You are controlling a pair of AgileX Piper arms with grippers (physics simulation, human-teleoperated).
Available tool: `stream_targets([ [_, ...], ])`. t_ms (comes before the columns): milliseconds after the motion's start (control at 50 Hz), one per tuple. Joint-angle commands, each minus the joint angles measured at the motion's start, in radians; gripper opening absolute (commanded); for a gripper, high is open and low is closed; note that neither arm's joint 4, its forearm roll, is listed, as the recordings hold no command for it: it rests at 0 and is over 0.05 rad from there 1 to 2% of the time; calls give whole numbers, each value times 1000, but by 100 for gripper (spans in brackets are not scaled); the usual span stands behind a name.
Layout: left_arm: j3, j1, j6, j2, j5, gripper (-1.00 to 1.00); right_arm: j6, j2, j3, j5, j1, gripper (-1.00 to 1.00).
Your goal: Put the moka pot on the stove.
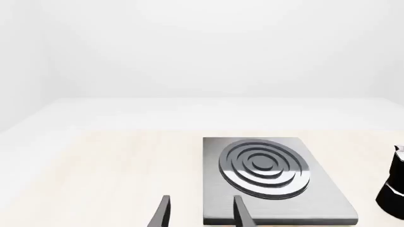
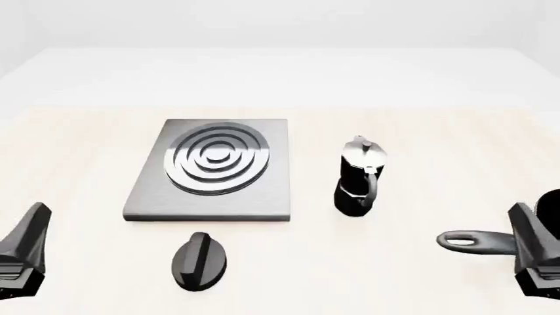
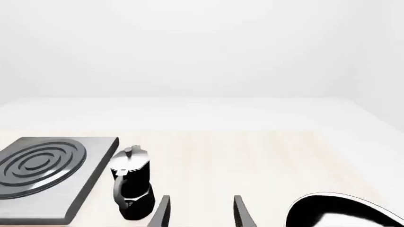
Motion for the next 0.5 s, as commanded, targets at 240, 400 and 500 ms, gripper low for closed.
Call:
stream_targets([
  [240, 0, 0, 0, 0, 0, 100, -9, 90, -9, -75, 50, 100],
  [400, 0, 0, 0, 0, 0, 100, -12, 132, -18, -112, 76, 100],
  [500, 0, 0, 0, 0, 0, 100, -12, 152, -17, -130, 93, 100],
])
